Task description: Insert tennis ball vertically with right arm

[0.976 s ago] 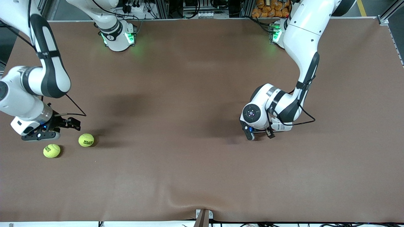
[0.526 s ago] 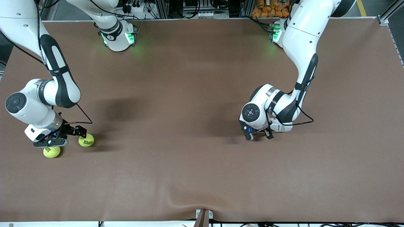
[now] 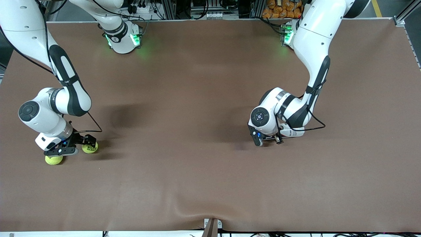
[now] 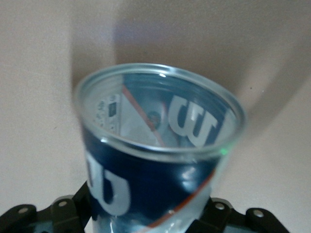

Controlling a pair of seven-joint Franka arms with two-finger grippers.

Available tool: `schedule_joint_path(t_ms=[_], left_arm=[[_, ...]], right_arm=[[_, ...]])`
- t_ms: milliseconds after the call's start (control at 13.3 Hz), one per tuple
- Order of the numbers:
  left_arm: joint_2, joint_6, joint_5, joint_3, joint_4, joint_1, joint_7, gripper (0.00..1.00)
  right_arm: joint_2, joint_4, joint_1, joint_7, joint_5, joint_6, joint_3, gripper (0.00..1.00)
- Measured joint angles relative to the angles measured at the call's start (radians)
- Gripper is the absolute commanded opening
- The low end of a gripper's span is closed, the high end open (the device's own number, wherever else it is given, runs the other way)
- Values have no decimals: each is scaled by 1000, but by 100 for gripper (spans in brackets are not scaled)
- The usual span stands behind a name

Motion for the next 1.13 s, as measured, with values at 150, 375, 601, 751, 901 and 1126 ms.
schedule_joint_path(t_ms=[150,375,601,751,901,1126], left_arm=[[0,0,0,-1,7,-1,0,80],[-3,0,0,-1,33,-2,2,80],[-36,0,0,-4,55,-6,2,80],[-67,-1,-7,-14,68,-15,-6,80],[-99,-1,-55,-18,78,-22,-21,80],[-133,0,-185,-30,107,-22,-26,80]], right_arm=[[9,0,0,0,0,22,8,100],[44,-2,0,0,0,78,10,100],[62,-2,0,0,0,92,10,100],[62,-2,0,0,0,92,10,100],[62,-2,0,0,0,92,10,65],[65,-4,0,0,0,92,10,18]])
